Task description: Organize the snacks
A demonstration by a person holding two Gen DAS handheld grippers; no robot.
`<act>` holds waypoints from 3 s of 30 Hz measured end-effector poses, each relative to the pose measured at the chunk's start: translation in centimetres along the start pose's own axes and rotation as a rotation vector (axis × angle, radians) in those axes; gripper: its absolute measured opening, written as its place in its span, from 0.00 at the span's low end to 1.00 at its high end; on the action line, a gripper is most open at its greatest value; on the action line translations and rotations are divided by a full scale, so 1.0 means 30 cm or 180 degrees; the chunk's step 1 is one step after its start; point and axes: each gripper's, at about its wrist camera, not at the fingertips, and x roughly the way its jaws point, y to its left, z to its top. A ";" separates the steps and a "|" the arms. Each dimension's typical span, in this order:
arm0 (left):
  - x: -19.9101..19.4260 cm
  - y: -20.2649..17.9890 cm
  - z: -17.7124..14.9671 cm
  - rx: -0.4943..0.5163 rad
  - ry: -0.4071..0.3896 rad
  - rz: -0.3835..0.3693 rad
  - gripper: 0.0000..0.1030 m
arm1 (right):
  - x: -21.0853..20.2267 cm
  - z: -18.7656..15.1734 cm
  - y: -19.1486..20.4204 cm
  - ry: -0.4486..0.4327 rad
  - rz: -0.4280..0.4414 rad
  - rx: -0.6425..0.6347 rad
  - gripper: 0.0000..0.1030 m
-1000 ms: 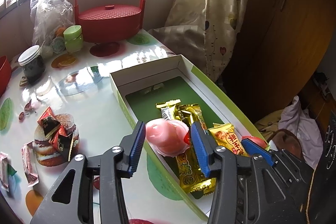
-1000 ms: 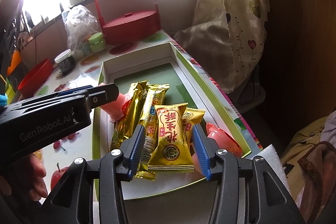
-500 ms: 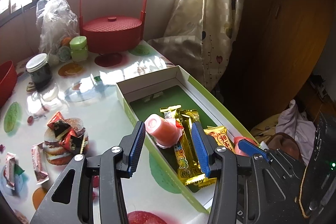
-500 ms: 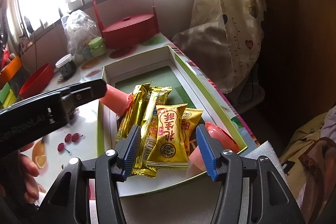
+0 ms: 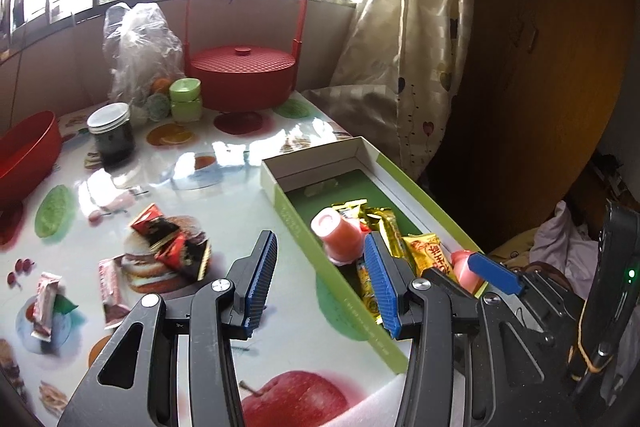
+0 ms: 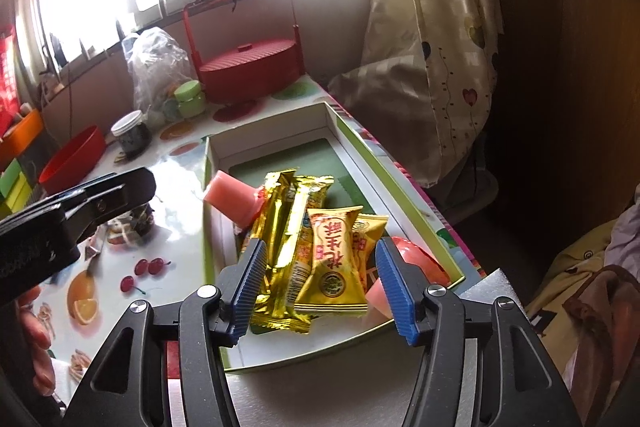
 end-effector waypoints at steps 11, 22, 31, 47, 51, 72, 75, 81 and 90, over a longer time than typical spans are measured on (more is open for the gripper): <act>-0.073 0.063 -0.033 -0.0061 -0.0100 0.0149 0.46 | -0.027 0.002 0.072 -0.0065 0.0071 -0.0090 0.56; -0.117 0.170 -0.076 -0.0180 -0.0097 0.0357 0.46 | -0.025 0.004 0.171 -0.0086 0.0182 -0.0240 0.56; -0.137 0.269 -0.108 -0.0334 -0.0079 0.0496 0.46 | -0.014 0.003 0.268 -0.0064 0.0296 -0.0403 0.56; -0.177 0.463 -0.161 -0.0636 -0.0046 0.0780 0.46 | 0.045 0.014 0.414 0.0052 0.0489 -0.0589 0.56; -0.180 0.533 -0.183 -0.0745 -0.0017 0.0884 0.46 | 0.077 0.013 0.455 0.0113 0.0552 -0.0636 0.56; -0.176 0.777 -0.259 -0.1099 0.0157 0.1196 0.45 | 0.229 0.026 0.668 0.0402 0.0859 -0.0934 0.56; -0.160 0.782 -0.261 -0.1078 0.0208 0.1179 0.45 | 0.249 0.025 0.692 0.0438 0.0874 -0.0983 0.56; -0.139 0.778 -0.256 -0.1019 0.0238 0.1092 0.46 | 0.275 0.018 0.735 0.0484 0.1030 -0.1043 0.56; -0.098 0.788 -0.247 -0.0957 0.0350 0.1076 0.46 | 0.332 -0.004 0.793 0.0644 0.1057 -0.1179 0.56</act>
